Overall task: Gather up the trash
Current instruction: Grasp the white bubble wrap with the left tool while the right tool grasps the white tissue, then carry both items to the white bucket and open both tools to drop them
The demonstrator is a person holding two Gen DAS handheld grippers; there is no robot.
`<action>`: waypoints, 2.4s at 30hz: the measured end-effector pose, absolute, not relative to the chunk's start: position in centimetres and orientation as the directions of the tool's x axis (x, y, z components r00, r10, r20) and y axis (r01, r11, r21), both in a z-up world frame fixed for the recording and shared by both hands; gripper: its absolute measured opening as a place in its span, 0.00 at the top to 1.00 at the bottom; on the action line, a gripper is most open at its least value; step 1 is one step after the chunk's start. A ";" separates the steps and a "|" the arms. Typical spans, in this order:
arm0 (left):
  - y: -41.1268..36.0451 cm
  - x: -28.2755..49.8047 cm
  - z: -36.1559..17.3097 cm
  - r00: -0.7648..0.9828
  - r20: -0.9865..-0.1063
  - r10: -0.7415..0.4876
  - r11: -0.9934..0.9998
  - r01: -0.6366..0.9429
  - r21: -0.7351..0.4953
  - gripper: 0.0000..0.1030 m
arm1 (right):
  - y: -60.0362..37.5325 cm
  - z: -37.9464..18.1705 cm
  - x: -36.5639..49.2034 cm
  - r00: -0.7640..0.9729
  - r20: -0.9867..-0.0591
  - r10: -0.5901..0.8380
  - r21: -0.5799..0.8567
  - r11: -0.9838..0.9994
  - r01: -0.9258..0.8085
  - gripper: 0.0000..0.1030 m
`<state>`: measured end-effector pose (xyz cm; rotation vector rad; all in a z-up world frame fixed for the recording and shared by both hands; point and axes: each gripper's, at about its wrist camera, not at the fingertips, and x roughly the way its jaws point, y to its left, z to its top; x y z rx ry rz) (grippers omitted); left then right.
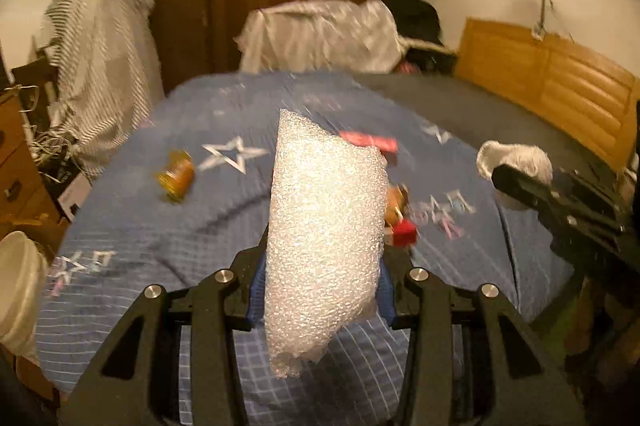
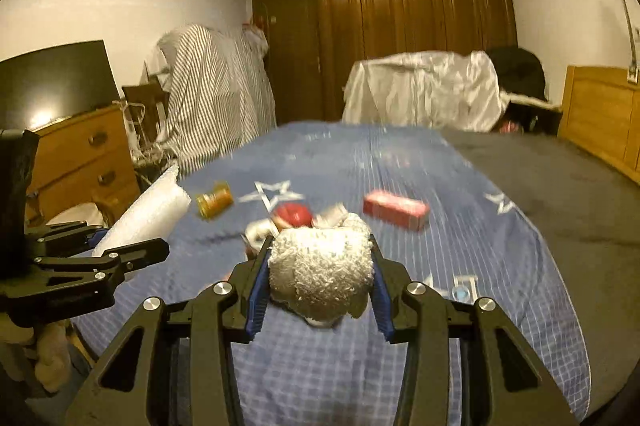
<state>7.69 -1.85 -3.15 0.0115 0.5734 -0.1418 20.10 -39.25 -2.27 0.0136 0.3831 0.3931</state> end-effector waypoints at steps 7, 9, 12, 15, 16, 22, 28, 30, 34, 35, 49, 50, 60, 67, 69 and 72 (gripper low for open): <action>1.3 7.0 -0.6 0.867 -0.492 -0.079 0.997 0.059 -0.055 0.60 | -34.8 1.1 20.0 0.845 -0.332 0.419 0.071 0.904 -0.421 0.57; 2.0 6.9 -0.2 0.872 -0.485 -0.066 0.997 0.043 -0.058 0.60 | -33.2 2.1 20.0 0.839 -0.323 0.437 0.068 0.895 -0.441 0.57; 4.3 6.3 0.5 0.880 -0.474 -0.039 0.998 0.009 -0.065 0.60 | -30.6 3.4 20.2 0.827 -0.316 0.465 0.066 0.880 -0.470 0.57; 6.6 6.0 1.3 0.884 -0.468 -0.003 0.997 -0.035 -0.073 0.60 | -27.2 4.7 20.3 0.807 -0.308 0.504 0.061 0.857 -0.512 0.57; 7.5 6.0 1.5 0.885 -0.465 0.014 0.996 -0.054 -0.073 0.60 | -26.2 5.0 20.4 0.801 -0.307 0.514 0.061 0.850 -0.523 0.57; 13.4 5.4 2.9 0.882 -0.461 0.101 0.984 -0.158 -0.087 0.60 | -19.0 6.8 20.8 0.746 -0.311 0.589 0.059 0.795 -0.604 0.57; 19.7 4.2 3.3 0.855 -0.479 0.201 0.957 -0.275 -0.089 0.60 | -10.1 8.8 21.0 0.670 -0.330 0.665 0.051 0.721 -0.691 0.57; 21.9 3.7 3.2 0.842 -0.489 0.229 0.945 -0.313 -0.097 0.60 | -7.2 9.2 21.0 0.640 -0.339 0.690 0.053 0.693 -0.719 0.57; 27.3 2.3 3.2 0.804 -0.515 0.296 0.908 -0.404 -0.109 0.60 | 0.0 10.0 21.1 0.555 -0.372 0.744 0.050 0.614 -0.788 0.57; 28.7 2.0 3.2 0.796 -0.521 0.309 0.901 -0.421 -0.109 0.60 | 2.0 10.1 21.1 0.531 -0.384 0.756 0.050 0.591 -0.805 0.57; 44.3 0.7 -0.6 0.640 -0.692 0.335 0.801 -0.580 -0.148 0.60 | 27.5 7.4 24.8 0.178 -0.647 0.742 0.128 0.335 -0.933 0.56; 45.3 0.9 -1.1 0.629 -0.706 0.324 0.798 -0.583 -0.154 0.60 | 28.7 7.0 25.0 0.163 -0.664 0.730 0.127 0.325 -0.937 0.56; 51.3 2.4 -6.1 0.552 -0.808 0.209 0.780 -0.592 -0.203 0.60 | 39.5 0.2 28.0 0.009 -0.817 0.577 0.193 0.288 -0.938 0.56; 53.0 2.9 -8.8 0.524 -0.833 0.179 0.766 -0.606 -0.217 0.59 | 40.5 -2.9 29.3 -0.012 -0.837 0.547 0.205 0.293 -0.934 0.56; 53.1 3.0 -9.0 0.523 -0.833 0.182 0.765 -0.607 -0.214 0.59 | 40.7 -3.4 29.5 -0.015 -0.838 0.546 0.209 0.294 -0.933 0.55; 53.1 3.3 -9.0 0.521 -0.832 0.189 0.769 -0.606 -0.205 0.49 | 40.7 -3.7 29.8 -0.024 -0.832 0.554 0.223 0.294 -0.930 0.39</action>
